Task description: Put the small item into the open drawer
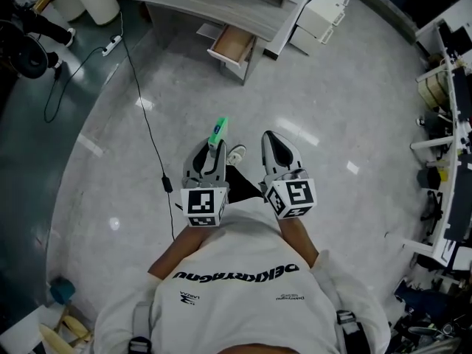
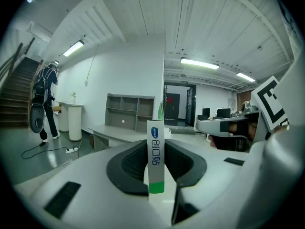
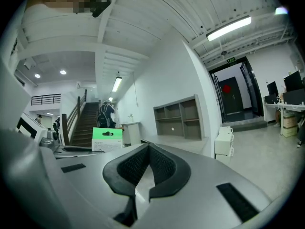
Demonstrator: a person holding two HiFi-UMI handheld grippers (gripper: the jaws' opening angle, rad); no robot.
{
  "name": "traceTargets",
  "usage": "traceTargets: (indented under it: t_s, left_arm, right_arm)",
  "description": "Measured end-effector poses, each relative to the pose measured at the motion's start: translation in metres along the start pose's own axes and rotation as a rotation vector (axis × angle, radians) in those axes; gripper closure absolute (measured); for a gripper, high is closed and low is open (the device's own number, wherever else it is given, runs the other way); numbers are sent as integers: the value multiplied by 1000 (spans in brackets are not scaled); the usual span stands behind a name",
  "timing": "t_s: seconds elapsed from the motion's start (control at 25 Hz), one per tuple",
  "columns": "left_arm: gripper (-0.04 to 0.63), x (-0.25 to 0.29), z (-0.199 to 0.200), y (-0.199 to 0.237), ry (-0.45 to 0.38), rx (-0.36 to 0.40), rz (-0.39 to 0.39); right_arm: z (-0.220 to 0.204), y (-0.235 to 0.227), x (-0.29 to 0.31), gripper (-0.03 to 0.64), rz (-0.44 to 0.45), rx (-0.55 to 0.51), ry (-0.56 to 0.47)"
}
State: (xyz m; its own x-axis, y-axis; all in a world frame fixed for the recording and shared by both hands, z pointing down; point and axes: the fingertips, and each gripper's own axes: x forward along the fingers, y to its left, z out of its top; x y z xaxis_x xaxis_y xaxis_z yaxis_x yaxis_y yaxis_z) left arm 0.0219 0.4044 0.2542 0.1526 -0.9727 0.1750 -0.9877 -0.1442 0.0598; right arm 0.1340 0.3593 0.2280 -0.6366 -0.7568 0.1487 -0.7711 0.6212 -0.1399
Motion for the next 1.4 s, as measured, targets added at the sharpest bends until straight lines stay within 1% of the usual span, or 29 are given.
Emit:
traceTargets:
  t_s: [0.24,0.52,0.76,0.92,1.12,1.4]
  left_arm:
    - [499,61,9,42,22,2,10]
    - [497,147,29,79,43,5,12]
    - [499,218,35,107,64,14,-5]
    - [497,267,36,117,81,21,-29]
    - [498,306,32,123,112,24,-51]
    - [499,330,18,124,159,16,-59]
  right_arm:
    - [11,-19,73,586,7,18,6]
    - [34,-59,163,586,15,32,18]
    - [39,-93,231,586,7,50,35]
    - [39,-121,270,586,-8,69,44]
    - [30,-142,303,586,-15,98,71]
    - [8,-152,319,586,-19,135,126]
